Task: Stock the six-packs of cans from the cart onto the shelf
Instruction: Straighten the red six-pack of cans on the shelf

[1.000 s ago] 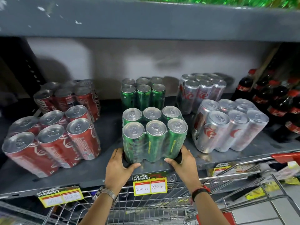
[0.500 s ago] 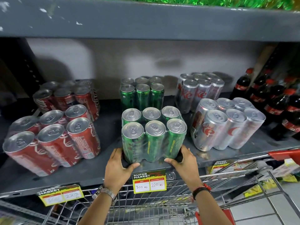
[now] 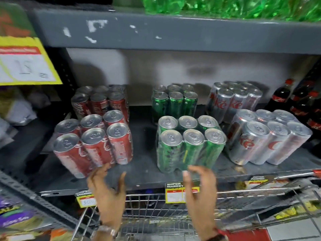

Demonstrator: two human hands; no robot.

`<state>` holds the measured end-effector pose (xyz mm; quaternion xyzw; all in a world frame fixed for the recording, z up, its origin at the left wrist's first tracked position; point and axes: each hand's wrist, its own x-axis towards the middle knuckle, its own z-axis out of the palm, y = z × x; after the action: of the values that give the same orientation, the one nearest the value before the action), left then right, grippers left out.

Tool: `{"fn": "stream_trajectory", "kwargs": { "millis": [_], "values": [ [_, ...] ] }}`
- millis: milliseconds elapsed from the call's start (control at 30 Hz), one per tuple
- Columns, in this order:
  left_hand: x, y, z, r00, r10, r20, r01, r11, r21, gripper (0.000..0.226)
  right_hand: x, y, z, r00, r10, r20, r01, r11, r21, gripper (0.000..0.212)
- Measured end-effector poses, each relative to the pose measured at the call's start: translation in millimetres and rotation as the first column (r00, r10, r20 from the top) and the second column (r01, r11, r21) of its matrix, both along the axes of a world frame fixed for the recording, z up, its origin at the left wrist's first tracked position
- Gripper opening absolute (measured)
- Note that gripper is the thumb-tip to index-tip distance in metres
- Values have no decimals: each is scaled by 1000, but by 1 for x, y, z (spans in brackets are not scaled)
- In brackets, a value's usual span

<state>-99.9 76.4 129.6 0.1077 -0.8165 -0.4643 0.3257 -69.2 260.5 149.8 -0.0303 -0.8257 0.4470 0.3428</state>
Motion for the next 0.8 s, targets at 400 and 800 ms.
{"fn": "stream_trajectory", "kwargs": {
  "millis": [400,800],
  "values": [
    [-42,-133,-7,903,-101,418,119,993,-16,65,-107,-130,-27,738,394,548,-341,918,-201,71],
    [-48,-171,-8,829,-350,436,359,931,64,68,-84,-129,-40,810,293,508,-327,945,-23,66]
  ]
}}
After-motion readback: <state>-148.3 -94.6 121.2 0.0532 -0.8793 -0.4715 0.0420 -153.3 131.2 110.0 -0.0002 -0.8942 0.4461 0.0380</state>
